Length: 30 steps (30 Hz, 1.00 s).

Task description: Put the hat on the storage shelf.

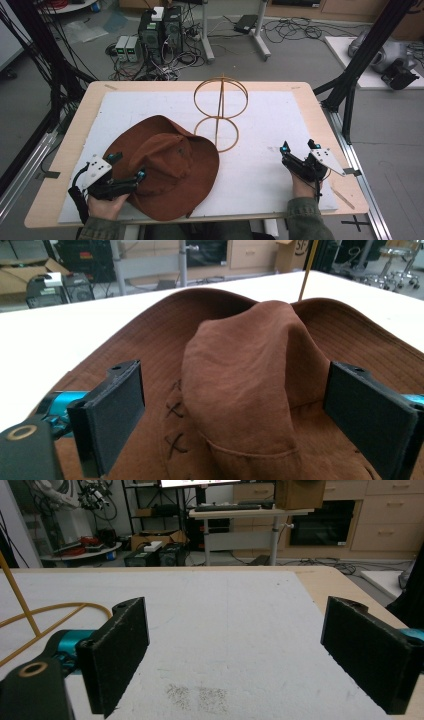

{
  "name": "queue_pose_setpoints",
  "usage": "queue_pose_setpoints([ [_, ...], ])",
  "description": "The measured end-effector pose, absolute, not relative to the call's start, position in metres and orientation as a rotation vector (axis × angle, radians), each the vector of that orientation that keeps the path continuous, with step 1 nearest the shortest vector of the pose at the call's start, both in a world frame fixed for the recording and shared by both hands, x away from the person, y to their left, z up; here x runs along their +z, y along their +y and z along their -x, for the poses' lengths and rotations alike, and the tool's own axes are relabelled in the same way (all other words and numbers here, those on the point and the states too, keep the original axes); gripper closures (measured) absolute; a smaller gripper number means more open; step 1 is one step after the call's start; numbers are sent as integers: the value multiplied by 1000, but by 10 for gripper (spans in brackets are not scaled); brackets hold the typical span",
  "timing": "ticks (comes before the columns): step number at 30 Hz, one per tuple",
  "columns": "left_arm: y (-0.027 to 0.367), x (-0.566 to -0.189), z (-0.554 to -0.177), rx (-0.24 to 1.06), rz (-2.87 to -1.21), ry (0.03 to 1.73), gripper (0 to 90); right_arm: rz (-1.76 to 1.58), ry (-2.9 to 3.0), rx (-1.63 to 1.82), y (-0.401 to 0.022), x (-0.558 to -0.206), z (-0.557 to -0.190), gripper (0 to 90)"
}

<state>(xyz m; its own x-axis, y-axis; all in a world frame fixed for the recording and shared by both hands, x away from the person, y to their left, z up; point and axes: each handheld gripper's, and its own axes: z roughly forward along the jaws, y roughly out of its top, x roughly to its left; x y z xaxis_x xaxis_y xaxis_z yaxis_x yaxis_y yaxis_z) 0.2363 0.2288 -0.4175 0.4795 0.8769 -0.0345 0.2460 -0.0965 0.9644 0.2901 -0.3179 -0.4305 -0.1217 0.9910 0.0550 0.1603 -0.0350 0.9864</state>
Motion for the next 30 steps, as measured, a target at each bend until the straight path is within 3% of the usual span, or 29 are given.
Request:
queue_pose_setpoints([
  [12, 226, -421, -243, 655, -1702, 1069, 105, -1293, 1400, 1260, -318, -430, -290, 111],
  [16, 226, -424, -246, 591, -1720, 1074, 160, -1268, 1396, 1296, -318, -429, -289, 110],
  [20, 227, -423, -248, 541, -1722, 1070, 374, -1258, 1401, 1310, -318, -429, -289, 110],
  [22, 229, -423, -247, 536, -1711, 1069, 418, -1257, 1404, 1309, -318, -429, -289, 111],
  [27, 229, -423, -245, 528, -1735, 1034, 755, -1251, 1405, 1309, -319, -429, -289, 110],
  [30, 222, -422, -243, 582, -1768, 1006, 865, -1251, 1409, 1310, -318, -429, -289, 111],
])
